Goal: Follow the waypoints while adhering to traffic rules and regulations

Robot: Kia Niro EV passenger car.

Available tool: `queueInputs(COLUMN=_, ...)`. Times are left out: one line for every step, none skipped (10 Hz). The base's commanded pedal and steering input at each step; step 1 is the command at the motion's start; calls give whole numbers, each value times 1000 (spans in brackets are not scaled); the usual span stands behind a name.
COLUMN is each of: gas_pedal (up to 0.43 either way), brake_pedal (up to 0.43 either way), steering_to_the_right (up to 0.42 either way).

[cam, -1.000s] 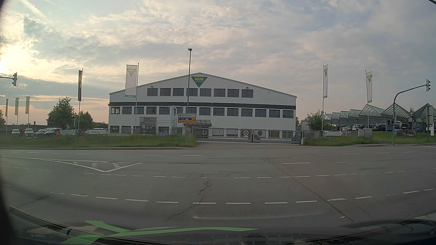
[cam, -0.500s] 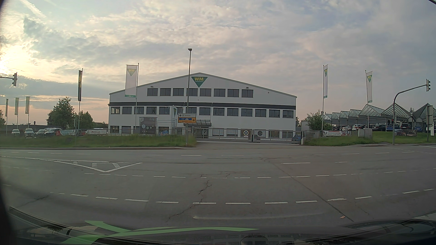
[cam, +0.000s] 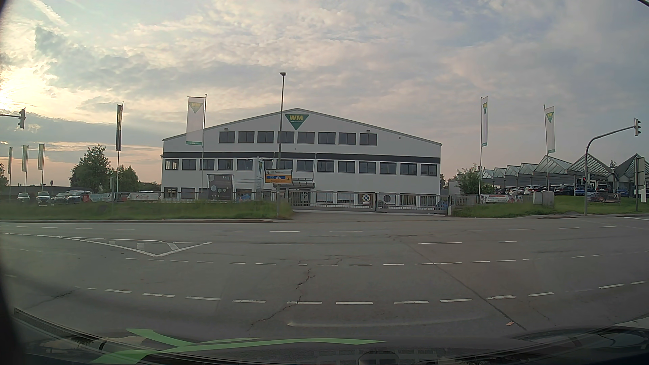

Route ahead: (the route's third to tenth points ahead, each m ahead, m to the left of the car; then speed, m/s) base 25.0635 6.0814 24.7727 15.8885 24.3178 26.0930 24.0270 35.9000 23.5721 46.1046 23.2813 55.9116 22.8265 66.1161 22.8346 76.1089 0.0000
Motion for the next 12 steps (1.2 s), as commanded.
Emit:
queueInputs(gas_pedal=0, brake_pedal=384, steering_to_the_right=-25)
queueInputs(gas_pedal=0, brake_pedal=384, steering_to_the_right=-25)
queueInputs(gas_pedal=0, brake_pedal=384, steering_to_the_right=-25)
queueInputs(gas_pedal=0, brake_pedal=384, steering_to_the_right=-25)
queueInputs(gas_pedal=0, brake_pedal=384, steering_to_the_right=-25)
queueInputs(gas_pedal=0, brake_pedal=384, steering_to_the_right=-25)
queueInputs(gas_pedal=0, brake_pedal=384, steering_to_the_right=-25)
queueInputs(gas_pedal=0, brake_pedal=384, steering_to_the_right=-25)
queueInputs(gas_pedal=0, brake_pedal=384, steering_to_the_right=-25)
queueInputs(gas_pedal=0, brake_pedal=384, steering_to_the_right=-25)
queueInputs(gas_pedal=0, brake_pedal=384, steering_to_the_right=-25)
queueInputs(gas_pedal=0, brake_pedal=384, steering_to_the_right=-25)
